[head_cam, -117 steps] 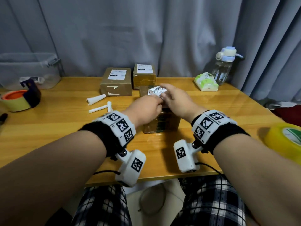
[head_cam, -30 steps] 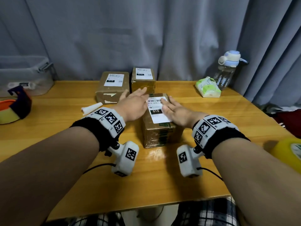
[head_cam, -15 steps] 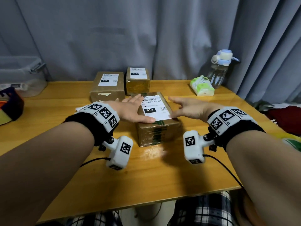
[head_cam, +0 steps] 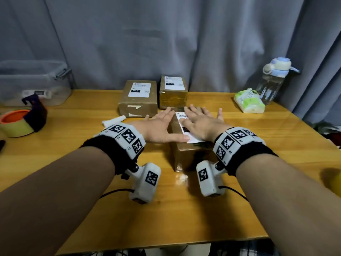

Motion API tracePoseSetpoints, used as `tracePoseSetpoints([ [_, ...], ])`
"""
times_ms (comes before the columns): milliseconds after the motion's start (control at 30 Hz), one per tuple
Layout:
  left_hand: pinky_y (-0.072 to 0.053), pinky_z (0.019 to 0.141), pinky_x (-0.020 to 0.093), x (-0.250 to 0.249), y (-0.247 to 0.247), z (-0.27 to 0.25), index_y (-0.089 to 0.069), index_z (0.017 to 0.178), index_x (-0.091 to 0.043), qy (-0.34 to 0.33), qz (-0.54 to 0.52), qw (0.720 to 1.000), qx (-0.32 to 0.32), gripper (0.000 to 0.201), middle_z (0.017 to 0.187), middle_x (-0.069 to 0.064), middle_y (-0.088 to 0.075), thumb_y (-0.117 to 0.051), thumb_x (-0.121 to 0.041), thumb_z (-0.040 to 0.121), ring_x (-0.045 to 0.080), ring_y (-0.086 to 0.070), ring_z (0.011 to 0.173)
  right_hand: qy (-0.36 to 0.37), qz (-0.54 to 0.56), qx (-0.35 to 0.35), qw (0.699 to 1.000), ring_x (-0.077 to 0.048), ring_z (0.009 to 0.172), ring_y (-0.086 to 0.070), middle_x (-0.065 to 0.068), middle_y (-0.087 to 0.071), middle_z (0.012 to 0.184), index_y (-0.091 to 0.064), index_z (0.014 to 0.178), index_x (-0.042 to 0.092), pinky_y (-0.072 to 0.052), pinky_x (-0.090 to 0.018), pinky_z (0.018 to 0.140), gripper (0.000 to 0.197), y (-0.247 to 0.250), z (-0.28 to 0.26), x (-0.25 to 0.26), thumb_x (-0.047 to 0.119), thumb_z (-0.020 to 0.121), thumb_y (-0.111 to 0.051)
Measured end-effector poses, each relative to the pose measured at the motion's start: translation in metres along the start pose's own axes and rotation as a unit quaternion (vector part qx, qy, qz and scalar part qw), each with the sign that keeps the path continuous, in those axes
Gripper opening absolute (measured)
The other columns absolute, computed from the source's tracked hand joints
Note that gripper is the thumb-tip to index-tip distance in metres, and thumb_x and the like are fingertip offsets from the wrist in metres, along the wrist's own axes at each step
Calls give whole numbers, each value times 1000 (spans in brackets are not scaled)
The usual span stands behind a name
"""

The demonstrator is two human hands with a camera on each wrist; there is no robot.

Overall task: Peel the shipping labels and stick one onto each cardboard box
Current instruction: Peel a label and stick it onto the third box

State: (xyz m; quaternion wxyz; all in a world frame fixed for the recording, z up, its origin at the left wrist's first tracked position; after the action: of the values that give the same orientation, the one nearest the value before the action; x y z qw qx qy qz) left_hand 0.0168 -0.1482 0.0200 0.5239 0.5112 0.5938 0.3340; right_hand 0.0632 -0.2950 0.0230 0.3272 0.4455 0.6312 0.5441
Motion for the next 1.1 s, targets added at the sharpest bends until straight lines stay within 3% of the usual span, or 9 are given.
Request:
tracePoseSetpoints([
  [133, -24, 115, 38, 15, 11, -6, -33, 143, -17, -33, -47, 993, -107, 67, 153, 2, -30, -49, -51, 88, 19, -32, 139, -23, -43, -38, 998, -24, 148, 6, 10, 0, 160, -11, 152, 29, 22, -59, 106, 62, 6, -10, -13, 56, 96, -15],
  [233, -37, 105, 31, 25, 17, -4, -48, 132, -13, -18, -38, 984, -173, 51, 138, 7, -50, -52, -41, 91, 22, -48, 125, 51, 14, -65, 997, -24, 148, -2, 4, -7, 161, -26, 149, 26, 11, -51, 115, 58, 11, -23, 1, 51, 96, -32],
  [300, -37, 104, 31, 27, 16, 1, -51, 129, -12, -6, -43, 981, -190, 46, 134, 9, -53, -53, -38, 91, 23, -49, 123, 103, 48, -30, 993, -24, 148, -6, 0, -9, 161, -24, 149, 22, 0, -47, 120, 73, 8, -31, 23, 63, 90, -36],
  [400, -37, 103, 31, 24, 15, 7, -54, 125, -11, 1, -45, 978, -205, 39, 131, 11, -56, -53, -31, 92, 26, -50, 122, 90, 9, 41, 995, -23, 148, 9, -2, 11, 160, 5, 152, 17, 5, -49, 118, 111, -3, -35, 38, 77, 74, -47],
  [467, -37, 102, 30, 20, 14, 7, -54, 125, -10, -3, -42, 977, -209, 37, 130, 13, -56, -51, -28, 93, 27, -50, 121, 80, -17, 49, 995, -19, 147, 13, 3, 16, 160, 12, 150, 23, 7, -55, 116, 119, -4, -35, 29, 73, 68, -58],
  [567, -39, 100, 31, 20, 16, 7, -52, 127, -10, 1, -49, 974, -221, 37, 129, 13, -56, -49, -27, 94, 28, -52, 118, 40, -7, 54, 998, -21, 148, 10, 7, 14, 160, 11, 150, 31, 5, -64, 112, 113, 3, -30, 7, 64, 70, -62],
  [767, -40, 92, 27, 25, 24, 12, -52, 124, -9, 20, -86, 967, -239, 38, 126, 10, -59, -49, -32, 94, 26, -54, 116, -136, 50, 15, 989, -30, 147, 7, 12, 9, 160, 1, 149, 42, 0, -77, 103, 91, 13, -14, -42, 65, 79, -53],
  [1000, -40, 90, 27, 32, 36, 48, -55, 121, -10, 22, -118, 956, -267, 36, 120, 10, -61, -46, -33, 95, 25, -57, 109, -108, 33, -35, 993, -31, 148, 3, 11, 1, 161, -5, 150, 41, 1, -72, 107, 82, 12, 33, -48, 61, 82, -46],
  [1100, -40, 93, 30, 38, 48, 73, -57, 118, -11, 19, -115, 944, -308, 33, 121, 10, -60, -46, -31, 95, 25, -55, 111, -104, 37, -39, 993, -30, 148, 2, 10, 0, 161, -6, 150, 41, 2, -72, 107, 82, 19, 65, -53, 60, 82, -46],
])
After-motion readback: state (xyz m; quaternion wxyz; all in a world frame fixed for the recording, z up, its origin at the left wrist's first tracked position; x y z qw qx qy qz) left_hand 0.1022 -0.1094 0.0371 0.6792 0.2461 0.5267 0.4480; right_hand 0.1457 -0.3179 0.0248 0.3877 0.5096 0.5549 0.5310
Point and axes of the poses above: each hand's wrist, its own z-axis towards the middle knuckle, its own y-axis out of the back of the hand, x = y × z, the point moved 2 cm from there along z, towards the middle knuckle
